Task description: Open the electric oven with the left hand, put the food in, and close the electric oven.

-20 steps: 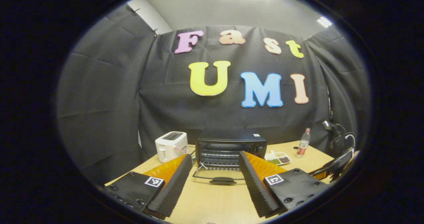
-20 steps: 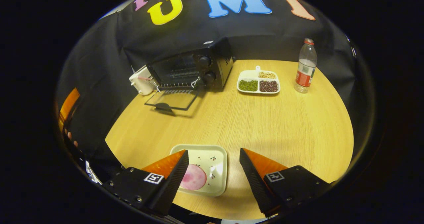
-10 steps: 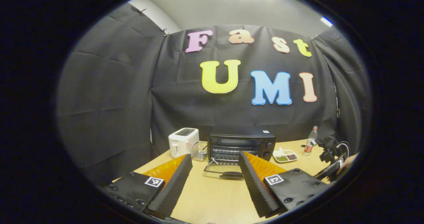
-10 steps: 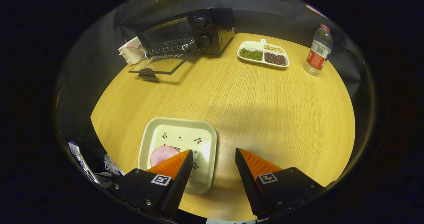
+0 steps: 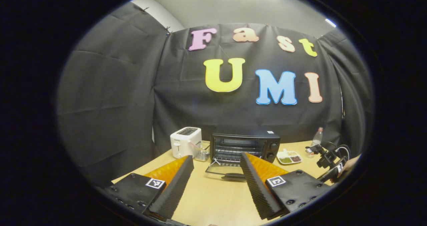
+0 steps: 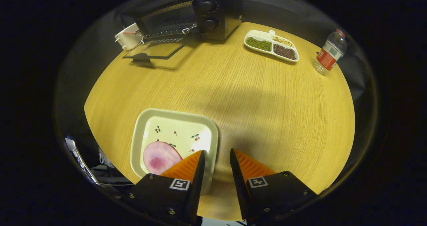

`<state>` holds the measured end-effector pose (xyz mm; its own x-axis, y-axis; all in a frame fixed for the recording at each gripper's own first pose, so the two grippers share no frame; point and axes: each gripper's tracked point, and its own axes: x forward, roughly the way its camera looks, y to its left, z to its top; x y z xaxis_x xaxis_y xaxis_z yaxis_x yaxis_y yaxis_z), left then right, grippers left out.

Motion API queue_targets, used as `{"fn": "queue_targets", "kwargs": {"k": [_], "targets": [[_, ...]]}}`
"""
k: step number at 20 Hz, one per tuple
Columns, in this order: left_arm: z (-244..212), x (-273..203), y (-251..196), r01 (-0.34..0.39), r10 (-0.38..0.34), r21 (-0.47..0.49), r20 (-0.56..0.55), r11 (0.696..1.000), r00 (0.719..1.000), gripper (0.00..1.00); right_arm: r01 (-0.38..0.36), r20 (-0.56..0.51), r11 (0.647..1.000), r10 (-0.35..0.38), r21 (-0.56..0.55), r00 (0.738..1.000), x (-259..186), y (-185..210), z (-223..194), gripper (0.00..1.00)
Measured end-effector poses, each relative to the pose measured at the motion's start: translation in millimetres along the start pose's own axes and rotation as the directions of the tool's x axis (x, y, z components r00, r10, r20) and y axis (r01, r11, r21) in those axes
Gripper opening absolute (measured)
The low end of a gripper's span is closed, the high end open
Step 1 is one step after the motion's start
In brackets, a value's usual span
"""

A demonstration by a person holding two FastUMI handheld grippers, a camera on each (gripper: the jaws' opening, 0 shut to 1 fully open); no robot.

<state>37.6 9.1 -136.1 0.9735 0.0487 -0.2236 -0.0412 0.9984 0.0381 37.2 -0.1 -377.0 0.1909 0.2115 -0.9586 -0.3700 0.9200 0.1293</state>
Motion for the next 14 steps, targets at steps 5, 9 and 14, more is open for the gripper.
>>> {"fn": "queue_targets", "kwargs": {"k": [5, 9, 14], "targets": [[-0.4, 6.5, 2.5, -0.004, 0.004, -0.026, -0.001, 1.000, 1.000, 0.95, -0.042, 0.000, 0.999, 0.042, 0.032, 0.999, 7.6, 7.5, 6.9, 0.06], [-2.4, 9.3, 10.2, -0.019, 0.019, -0.040, -0.003, 0.999, 1.000, 0.95, -0.113, -0.006, 0.987, 0.114, 0.112, 0.993, 2.9, 14.4, 8.6, 0.00], [6.3, 12.0, 22.2, -0.035, 0.036, -0.054, 0.016, 0.998, 0.999, 0.95, -0.226, 0.047, 0.928, 0.222, 0.297, 0.974, -12.2, 16.5, 20.1, 0.00]]}}
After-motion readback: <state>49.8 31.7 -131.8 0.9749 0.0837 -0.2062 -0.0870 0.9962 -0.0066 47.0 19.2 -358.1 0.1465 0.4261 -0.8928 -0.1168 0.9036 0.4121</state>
